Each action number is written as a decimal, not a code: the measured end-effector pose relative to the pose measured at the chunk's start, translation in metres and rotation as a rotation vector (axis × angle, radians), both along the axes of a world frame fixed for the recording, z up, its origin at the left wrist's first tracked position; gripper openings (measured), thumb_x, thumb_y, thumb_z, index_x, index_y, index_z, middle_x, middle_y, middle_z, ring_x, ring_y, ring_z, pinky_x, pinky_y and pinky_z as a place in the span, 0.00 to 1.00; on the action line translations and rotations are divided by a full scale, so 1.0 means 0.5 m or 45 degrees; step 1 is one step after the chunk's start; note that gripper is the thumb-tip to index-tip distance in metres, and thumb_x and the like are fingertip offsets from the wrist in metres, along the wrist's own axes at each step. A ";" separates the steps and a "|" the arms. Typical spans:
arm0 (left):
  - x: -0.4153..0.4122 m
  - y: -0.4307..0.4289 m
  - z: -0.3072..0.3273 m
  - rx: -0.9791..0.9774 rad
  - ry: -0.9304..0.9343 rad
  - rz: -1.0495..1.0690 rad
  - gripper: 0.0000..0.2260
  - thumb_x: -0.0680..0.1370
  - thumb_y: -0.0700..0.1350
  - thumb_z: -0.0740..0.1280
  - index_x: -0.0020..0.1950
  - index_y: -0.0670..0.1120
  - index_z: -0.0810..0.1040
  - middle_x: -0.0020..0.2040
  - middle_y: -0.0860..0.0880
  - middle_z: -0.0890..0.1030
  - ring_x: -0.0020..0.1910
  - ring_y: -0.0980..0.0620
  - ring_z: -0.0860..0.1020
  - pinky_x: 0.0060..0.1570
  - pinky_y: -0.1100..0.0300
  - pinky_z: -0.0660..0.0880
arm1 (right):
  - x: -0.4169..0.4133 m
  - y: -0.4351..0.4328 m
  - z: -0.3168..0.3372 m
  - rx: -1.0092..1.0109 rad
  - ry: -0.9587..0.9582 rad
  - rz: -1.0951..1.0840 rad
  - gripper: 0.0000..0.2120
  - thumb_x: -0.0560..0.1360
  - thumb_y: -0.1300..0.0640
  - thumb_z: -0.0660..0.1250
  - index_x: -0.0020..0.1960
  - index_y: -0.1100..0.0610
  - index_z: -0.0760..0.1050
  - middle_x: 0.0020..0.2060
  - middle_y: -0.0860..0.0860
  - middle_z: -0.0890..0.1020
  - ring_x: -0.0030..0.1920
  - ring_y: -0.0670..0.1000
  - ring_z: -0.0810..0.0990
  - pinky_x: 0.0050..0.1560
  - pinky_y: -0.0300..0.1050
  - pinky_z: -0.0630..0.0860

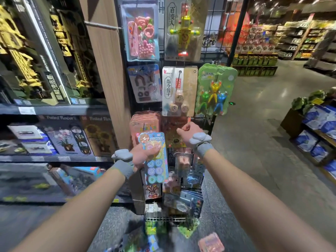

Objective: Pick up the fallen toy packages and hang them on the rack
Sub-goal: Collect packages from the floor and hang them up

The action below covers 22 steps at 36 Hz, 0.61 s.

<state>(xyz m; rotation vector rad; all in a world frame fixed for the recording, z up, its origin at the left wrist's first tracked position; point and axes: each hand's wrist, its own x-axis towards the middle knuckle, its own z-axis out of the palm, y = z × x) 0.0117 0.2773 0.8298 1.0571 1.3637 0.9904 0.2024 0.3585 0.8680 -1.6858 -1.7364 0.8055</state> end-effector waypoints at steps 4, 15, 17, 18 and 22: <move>-0.002 0.003 -0.048 -0.048 0.074 -0.020 0.12 0.79 0.42 0.69 0.61 0.41 0.78 0.50 0.50 0.85 0.41 0.60 0.83 0.37 0.69 0.77 | -0.016 -0.011 -0.071 -0.074 0.029 0.071 0.12 0.75 0.44 0.66 0.43 0.52 0.73 0.41 0.50 0.81 0.42 0.54 0.82 0.44 0.50 0.78; 0.004 0.018 -0.170 -0.186 0.098 -0.170 0.14 0.75 0.49 0.73 0.58 0.48 0.80 0.54 0.49 0.85 0.55 0.48 0.82 0.52 0.57 0.79 | -0.045 -0.018 -0.239 -0.304 0.157 0.208 0.16 0.75 0.41 0.67 0.48 0.55 0.76 0.40 0.51 0.82 0.40 0.54 0.81 0.42 0.51 0.79; 0.002 0.028 -0.189 -0.197 0.158 -0.199 0.20 0.65 0.58 0.73 0.53 0.53 0.81 0.54 0.49 0.84 0.58 0.46 0.81 0.61 0.50 0.76 | -0.049 -0.017 -0.271 -0.357 0.215 0.180 0.16 0.72 0.42 0.70 0.48 0.54 0.76 0.41 0.52 0.83 0.38 0.54 0.81 0.43 0.56 0.81; 0.001 0.036 -0.205 -0.213 0.176 -0.210 0.20 0.62 0.60 0.72 0.52 0.55 0.80 0.56 0.48 0.84 0.59 0.46 0.80 0.63 0.48 0.74 | -0.050 -0.013 -0.290 -0.392 0.235 0.173 0.16 0.71 0.42 0.71 0.48 0.54 0.76 0.41 0.53 0.83 0.38 0.54 0.80 0.42 0.59 0.82; 0.001 0.057 -0.233 -0.237 0.221 -0.240 0.13 0.70 0.52 0.74 0.53 0.56 0.80 0.58 0.49 0.82 0.60 0.48 0.80 0.65 0.49 0.73 | -0.047 0.005 -0.340 -0.439 0.282 0.145 0.19 0.66 0.40 0.74 0.46 0.52 0.74 0.37 0.50 0.80 0.38 0.54 0.79 0.44 0.61 0.82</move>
